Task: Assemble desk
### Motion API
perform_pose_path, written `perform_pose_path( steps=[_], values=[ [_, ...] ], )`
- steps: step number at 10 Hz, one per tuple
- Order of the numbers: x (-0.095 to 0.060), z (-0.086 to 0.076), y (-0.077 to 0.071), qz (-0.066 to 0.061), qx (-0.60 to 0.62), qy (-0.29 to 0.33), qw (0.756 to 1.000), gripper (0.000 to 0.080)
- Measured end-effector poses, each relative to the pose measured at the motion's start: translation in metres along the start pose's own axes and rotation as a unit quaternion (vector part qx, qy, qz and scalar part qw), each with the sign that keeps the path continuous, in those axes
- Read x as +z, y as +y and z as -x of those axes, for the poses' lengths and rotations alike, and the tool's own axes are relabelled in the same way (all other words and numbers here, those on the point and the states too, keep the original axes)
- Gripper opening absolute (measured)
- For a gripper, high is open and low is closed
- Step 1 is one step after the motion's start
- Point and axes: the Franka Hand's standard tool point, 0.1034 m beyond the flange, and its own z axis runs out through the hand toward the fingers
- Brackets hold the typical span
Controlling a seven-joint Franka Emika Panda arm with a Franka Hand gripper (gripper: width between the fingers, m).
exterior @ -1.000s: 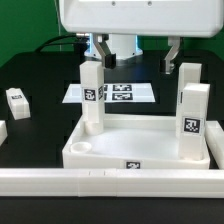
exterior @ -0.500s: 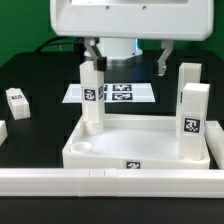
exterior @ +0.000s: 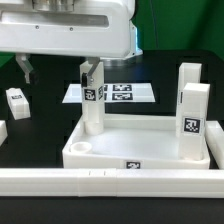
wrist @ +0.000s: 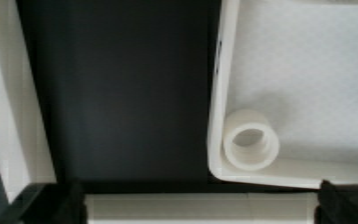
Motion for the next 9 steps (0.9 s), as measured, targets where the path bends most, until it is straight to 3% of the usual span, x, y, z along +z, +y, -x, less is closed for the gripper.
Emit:
perform_pose_path(
  steps=[3, 6, 7, 9],
  values=[
    [0.002, 0.002, 0.006, 0.001, -0.02, 0.0, 1.0, 0.0648],
    [0.025, 0.044, 0.091, 0.006, -0.115, -0.01, 0.993, 0.0648],
    [0.031, 0.051, 0.107, 0.005, -0.115, -0.015, 0.993, 0.0648],
    [0.034, 0.055, 0.11, 0.004, -0.111, -0.019, 0.994, 0.0648]
  ],
)
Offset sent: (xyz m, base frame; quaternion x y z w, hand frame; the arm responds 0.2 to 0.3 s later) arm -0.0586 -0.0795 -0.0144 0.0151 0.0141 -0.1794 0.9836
